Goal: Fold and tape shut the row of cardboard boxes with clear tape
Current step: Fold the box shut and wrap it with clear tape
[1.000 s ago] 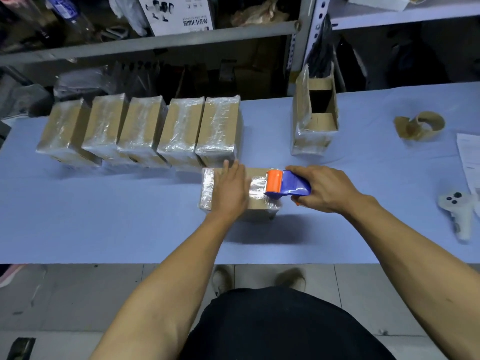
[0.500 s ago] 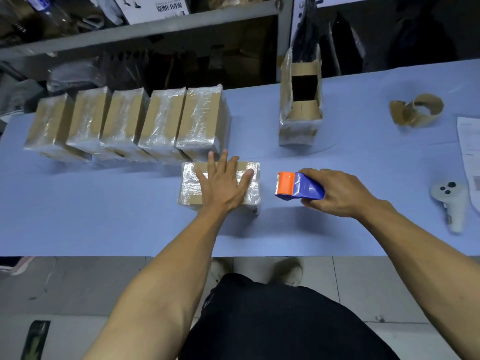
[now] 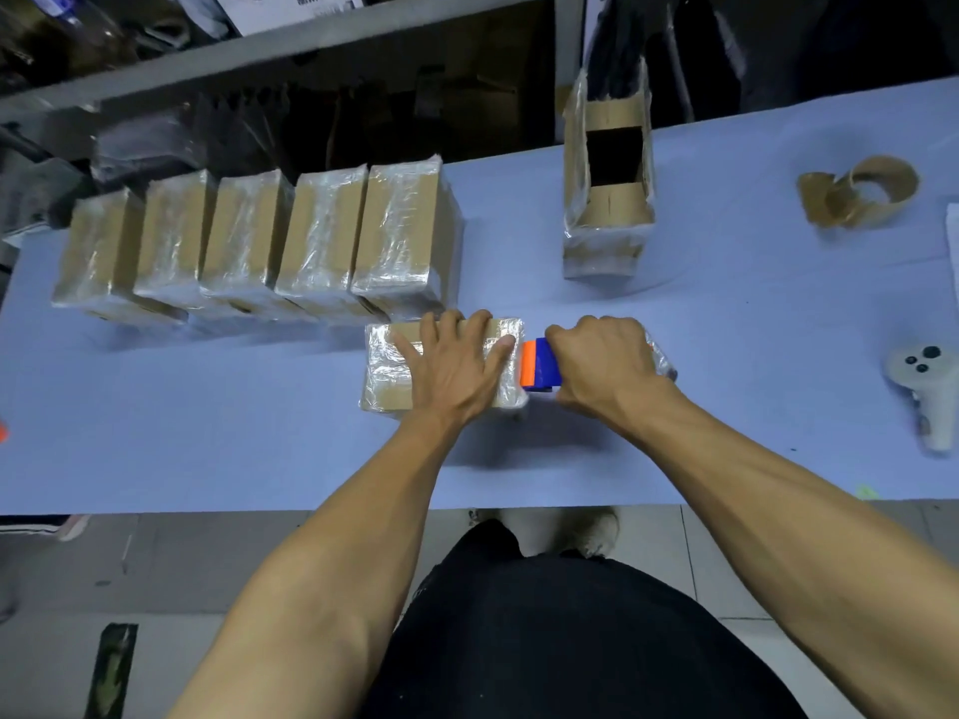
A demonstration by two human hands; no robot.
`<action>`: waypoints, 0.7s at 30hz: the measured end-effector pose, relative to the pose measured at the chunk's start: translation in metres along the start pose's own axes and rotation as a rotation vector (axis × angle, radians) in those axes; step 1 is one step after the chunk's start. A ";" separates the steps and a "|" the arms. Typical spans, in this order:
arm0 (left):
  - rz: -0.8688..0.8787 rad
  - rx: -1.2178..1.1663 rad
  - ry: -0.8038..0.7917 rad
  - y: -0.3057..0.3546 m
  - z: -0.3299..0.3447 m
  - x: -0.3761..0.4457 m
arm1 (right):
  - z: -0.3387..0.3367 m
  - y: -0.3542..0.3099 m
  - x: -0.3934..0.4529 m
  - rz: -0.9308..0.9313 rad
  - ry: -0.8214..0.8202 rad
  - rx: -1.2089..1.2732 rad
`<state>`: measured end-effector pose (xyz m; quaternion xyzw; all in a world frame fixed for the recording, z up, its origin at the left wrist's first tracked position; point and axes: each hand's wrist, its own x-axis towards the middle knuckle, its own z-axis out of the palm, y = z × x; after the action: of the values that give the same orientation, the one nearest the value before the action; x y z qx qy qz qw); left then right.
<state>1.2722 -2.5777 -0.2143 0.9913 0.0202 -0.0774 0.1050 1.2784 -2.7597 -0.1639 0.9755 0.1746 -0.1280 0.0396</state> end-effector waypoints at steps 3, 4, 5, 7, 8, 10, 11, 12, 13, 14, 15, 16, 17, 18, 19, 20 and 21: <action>-0.011 0.034 -0.022 -0.001 0.002 -0.002 | 0.002 -0.021 0.004 0.031 -0.063 -0.013; -0.017 0.048 -0.011 -0.002 0.002 -0.002 | 0.007 -0.022 0.005 0.049 -0.074 -0.005; -0.024 0.071 -0.005 -0.004 0.000 0.000 | 0.010 -0.018 0.005 0.067 -0.066 0.008; -0.043 0.123 -0.065 -0.010 -0.008 0.004 | 0.015 -0.005 -0.003 0.126 -0.044 0.052; -0.042 0.118 -0.101 -0.012 -0.012 0.008 | 0.019 0.004 -0.005 0.172 -0.001 0.093; -0.061 -0.050 -0.167 -0.013 -0.015 0.010 | 0.020 0.016 -0.008 0.250 0.088 0.175; -0.062 -0.204 -0.194 -0.012 -0.014 0.007 | 0.018 0.018 -0.009 0.269 0.108 0.204; -0.054 -0.377 -0.221 -0.010 -0.010 0.004 | 0.018 0.020 -0.010 0.270 0.124 0.212; -0.049 -0.540 -0.254 -0.007 -0.006 -0.003 | 0.018 0.022 -0.012 0.267 0.126 0.201; -0.049 -0.666 -0.281 -0.002 -0.003 -0.011 | 0.018 0.025 -0.015 0.277 0.126 0.181; -0.053 -0.735 -0.293 0.001 0.001 -0.015 | 0.018 0.030 -0.019 0.304 0.130 0.170; -0.062 -0.757 -0.291 0.003 0.005 -0.017 | 0.017 0.036 -0.022 0.335 0.148 0.173; -0.067 -0.758 -0.283 0.003 0.007 -0.018 | 0.016 0.042 -0.026 0.371 0.175 0.178; -0.069 -0.757 -0.284 0.003 0.006 -0.017 | 0.014 0.048 -0.028 0.406 0.198 0.179; -0.075 -0.762 -0.287 0.002 0.005 -0.016 | 0.011 0.053 -0.030 0.426 0.214 0.182; -0.086 -0.776 -0.297 0.002 0.004 -0.014 | 0.006 0.056 -0.031 0.423 0.231 0.200; -0.099 -0.792 -0.316 0.002 0.003 -0.013 | 0.002 0.057 -0.032 0.404 0.243 0.234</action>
<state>1.2588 -2.5806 -0.2144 0.8481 0.0798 -0.2194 0.4756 1.2687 -2.8241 -0.1553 0.9967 -0.0360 -0.0185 -0.0699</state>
